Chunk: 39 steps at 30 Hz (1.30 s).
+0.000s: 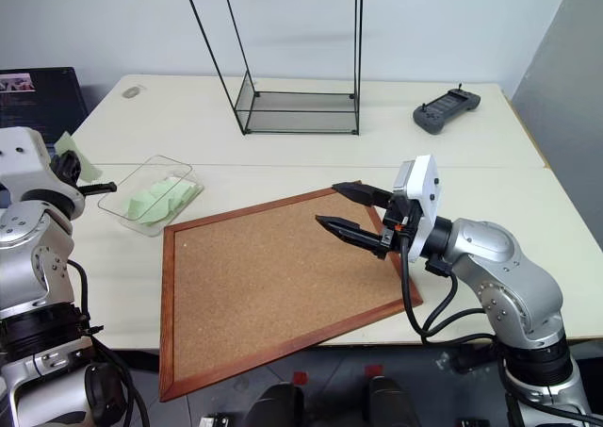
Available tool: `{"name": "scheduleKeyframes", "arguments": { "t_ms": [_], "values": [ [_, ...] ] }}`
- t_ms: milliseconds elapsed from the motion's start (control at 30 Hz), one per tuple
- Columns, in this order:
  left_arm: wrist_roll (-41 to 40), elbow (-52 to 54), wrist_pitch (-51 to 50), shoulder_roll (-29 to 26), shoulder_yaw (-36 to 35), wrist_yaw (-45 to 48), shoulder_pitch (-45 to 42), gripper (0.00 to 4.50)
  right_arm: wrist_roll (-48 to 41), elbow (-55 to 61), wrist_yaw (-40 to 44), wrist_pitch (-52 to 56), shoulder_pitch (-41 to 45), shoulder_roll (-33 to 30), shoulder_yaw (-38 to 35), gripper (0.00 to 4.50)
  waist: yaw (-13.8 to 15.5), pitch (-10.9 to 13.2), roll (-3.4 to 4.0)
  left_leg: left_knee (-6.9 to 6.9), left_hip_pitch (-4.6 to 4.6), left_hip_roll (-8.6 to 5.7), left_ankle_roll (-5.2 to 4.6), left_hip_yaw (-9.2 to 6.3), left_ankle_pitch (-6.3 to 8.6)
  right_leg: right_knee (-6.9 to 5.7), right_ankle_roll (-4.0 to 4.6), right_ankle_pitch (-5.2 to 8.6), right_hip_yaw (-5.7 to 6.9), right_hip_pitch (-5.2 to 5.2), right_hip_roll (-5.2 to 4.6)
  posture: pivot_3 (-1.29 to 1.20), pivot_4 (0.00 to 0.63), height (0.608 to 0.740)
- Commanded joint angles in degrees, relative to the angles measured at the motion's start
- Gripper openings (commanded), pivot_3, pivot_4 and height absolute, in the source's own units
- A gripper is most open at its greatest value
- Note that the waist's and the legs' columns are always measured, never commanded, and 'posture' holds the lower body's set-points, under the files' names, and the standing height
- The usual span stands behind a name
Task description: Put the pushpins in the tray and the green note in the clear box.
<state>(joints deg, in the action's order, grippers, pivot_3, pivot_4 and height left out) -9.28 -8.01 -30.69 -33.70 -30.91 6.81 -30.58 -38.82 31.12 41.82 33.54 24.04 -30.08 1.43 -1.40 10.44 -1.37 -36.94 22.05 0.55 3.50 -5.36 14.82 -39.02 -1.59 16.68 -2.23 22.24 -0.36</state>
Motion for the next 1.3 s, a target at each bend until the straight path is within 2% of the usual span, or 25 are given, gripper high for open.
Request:
{"name": "scheduleKeyframes", "arguments": {
  "t_ms": [33,233,333,467,800,900,1100,1300],
  "values": [
    [-1.6,-6.0,5.0,-0.8,0.7,2.3,-3.1,0.00,0.9,1.0,-0.1,-1.9,0.1,0.4,0.1,2.73,0.0,0.0,0.00,0.00,0.00,0.01,0.00,0.00,0.00,0.00,0.00,0.00,0.00,0.00,0.00,0.00,0.150,0.740],
    [-3.1,-18.0,9.7,-0.8,4.1,8.7,-7.0,0.00,1.3,1.7,-1.8,-1.0,0.3,0.9,0.1,2.73,-0.2,0.0,0.00,0.02,-0.01,0.00,0.01,-0.01,0.00,-0.03,0.01,0.00,0.04,0.02,0.02,0.00,0.150,0.740],
    [-2.7,-20.8,11.0,-1.1,4.9,8.6,-7.7,0.00,1.5,2.1,-2.5,-0.6,0.3,0.9,0.0,2.73,-0.4,0.0,-0.01,0.02,0.00,0.01,0.01,0.00,0.00,-0.03,0.01,0.00,0.03,0.03,0.03,0.00,0.150,0.740],
    [-2.9,-21.3,11.1,-1.3,4.7,6.9,-7.3,0.61,1.5,2.5,-3.6,-0.1,0.2,0.7,-0.3,2.79,-0.5,0.0,0.00,0.04,0.00,0.04,0.00,0.00,0.00,-0.03,0.01,-0.01,0.01,0.06,-0.06,0.00,0.150,0.740],
    [-3.6,-16.7,9.5,-0.2,6.6,7.0,-5.7,2.65,1.4,2.6,-4.7,0.7,0.0,0.7,-0.4,2.79,-0.4,0.0,-0.01,0.03,0.00,0.03,0.00,-0.02,0.00,-0.04,0.02,-0.01,0.03,0.05,-0.12,0.00,0.150,0.740],
    [-3.3,-11.4,8.9,-0.6,7.7,7.6,-3.3,3.18,2.1,2.8,-5.7,0.8,-1.1,0.4,-0.8,2.79,-0.4,0.0,-0.01,0.04,0.00,0.04,0.00,-0.02,0.00,-0.04,0.02,-0.01,0.02,0.05,-0.13,0.00,0.150,0.740],
    [-6.3,9.0,3.1,0.3,9.7,10.1,5.3,4.37,4.8,5.1,-13.2,2.4,-5.9,1.7,-1.9,2.79,-0.3,0.0,-0.01,0.05,0.02,0.10,0.01,-0.03,0.00,-0.04,0.02,-0.01,-0.05,0.05,-0.19,0.00,0.150,0.740],
    [-10.1,31.3,-6.7,6.4,11.1,5.4,15.4,4.44,18.0,5.6,-30.4,3.6,-12.8,6.9,-0.1,2.79,-0.3,0.0,-0.02,0.04,0.02,0.06,0.02,-0.02,0.00,-0.04,0.02,-0.01,-0.21,0.02,-0.27,0.00,0.150,0.740]
  ]
}}
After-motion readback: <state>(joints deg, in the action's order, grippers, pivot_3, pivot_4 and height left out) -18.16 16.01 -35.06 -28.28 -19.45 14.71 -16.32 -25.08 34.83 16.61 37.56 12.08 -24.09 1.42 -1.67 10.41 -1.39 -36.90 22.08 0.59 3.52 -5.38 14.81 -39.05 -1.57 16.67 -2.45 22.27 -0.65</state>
